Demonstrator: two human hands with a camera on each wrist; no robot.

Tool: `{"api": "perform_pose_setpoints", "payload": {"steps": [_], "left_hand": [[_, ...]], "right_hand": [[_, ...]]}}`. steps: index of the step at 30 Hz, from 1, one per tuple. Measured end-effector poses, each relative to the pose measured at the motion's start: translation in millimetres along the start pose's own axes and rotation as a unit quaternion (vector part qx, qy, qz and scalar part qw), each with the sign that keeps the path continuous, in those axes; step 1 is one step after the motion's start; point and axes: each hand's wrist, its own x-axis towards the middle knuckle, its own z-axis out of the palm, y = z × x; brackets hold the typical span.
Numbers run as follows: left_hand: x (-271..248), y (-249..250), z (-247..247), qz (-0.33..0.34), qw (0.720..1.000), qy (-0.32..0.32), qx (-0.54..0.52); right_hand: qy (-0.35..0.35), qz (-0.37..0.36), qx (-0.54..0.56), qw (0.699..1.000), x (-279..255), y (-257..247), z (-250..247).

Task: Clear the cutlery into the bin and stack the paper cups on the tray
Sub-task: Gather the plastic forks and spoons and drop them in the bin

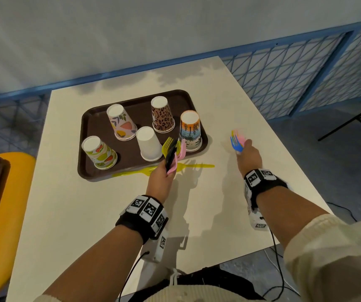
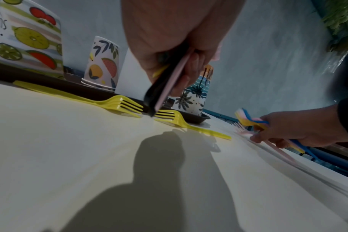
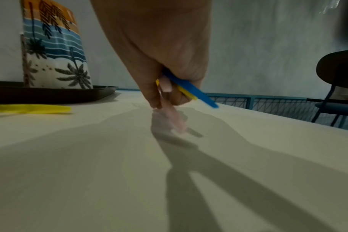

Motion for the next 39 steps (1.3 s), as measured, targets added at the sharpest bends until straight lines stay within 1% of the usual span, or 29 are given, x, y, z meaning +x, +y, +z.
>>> {"api": "perform_pose_setpoints", "payload": {"steps": [3, 5, 8, 9, 11, 14, 21, 29, 33, 35, 39], "left_hand": [[-2.3, -1.6, -3.6, -0.004, 1.0, 0.009, 0.008], [-4.1, -2.8, -6.2, -0.002, 1.0, 0.011, 0.004], [-8.4, -4.2, -11.1, -0.005, 1.0, 0.029, 0.009], [-10.4, -4.4, -13.0, -0.006, 0.999, 0.034, 0.013], [-13.9, -6.2, -17.5, -0.004, 0.999, 0.041, 0.012], [-18.9, -11.9, -26.9, -0.004, 0.999, 0.051, 0.002], [-32.9, -24.2, -57.8, -0.031, 0.995, 0.093, 0.014], [-43.4, -26.1, -76.5, -0.035, 0.99, 0.137, 0.006], [-45.8, -28.6, -82.3, -0.035, 0.987, 0.159, -0.006], [-47.6, -28.8, -84.5, -0.032, 0.985, 0.172, -0.009], [-53.2, -29.8, -87.4, -0.03, 0.978, 0.205, -0.021]], "right_hand": [[0.032, -0.064, 0.066, 0.995, -13.8, -9.8, -4.8], [0.026, -0.107, 0.048, 0.993, -24.9, -18.8, -7.2], [-0.034, -0.184, -0.053, 0.981, -38.8, -32.8, -2.4], [-0.053, -0.203, -0.07, 0.975, -42.3, -37.1, 1.3], [-0.089, -0.232, -0.073, 0.966, -49.2, -45.7, 9.4], [-0.116, -0.274, -0.076, 0.952, -56.4, -53.2, 22.6], [-0.164, -0.263, -0.15, 0.939, -66.6, -60.0, 40.9], [-0.2, -0.328, -0.233, 0.893, -73.9, -63.5, 44.1], [-0.216, -0.345, -0.229, 0.884, -74.5, -72.9, 46.3], [-0.236, -0.355, -0.213, 0.879, -75.2, -76.8, 46.7], [-0.248, -0.407, -0.155, 0.865, -72.5, -95.9, 50.4]]}}
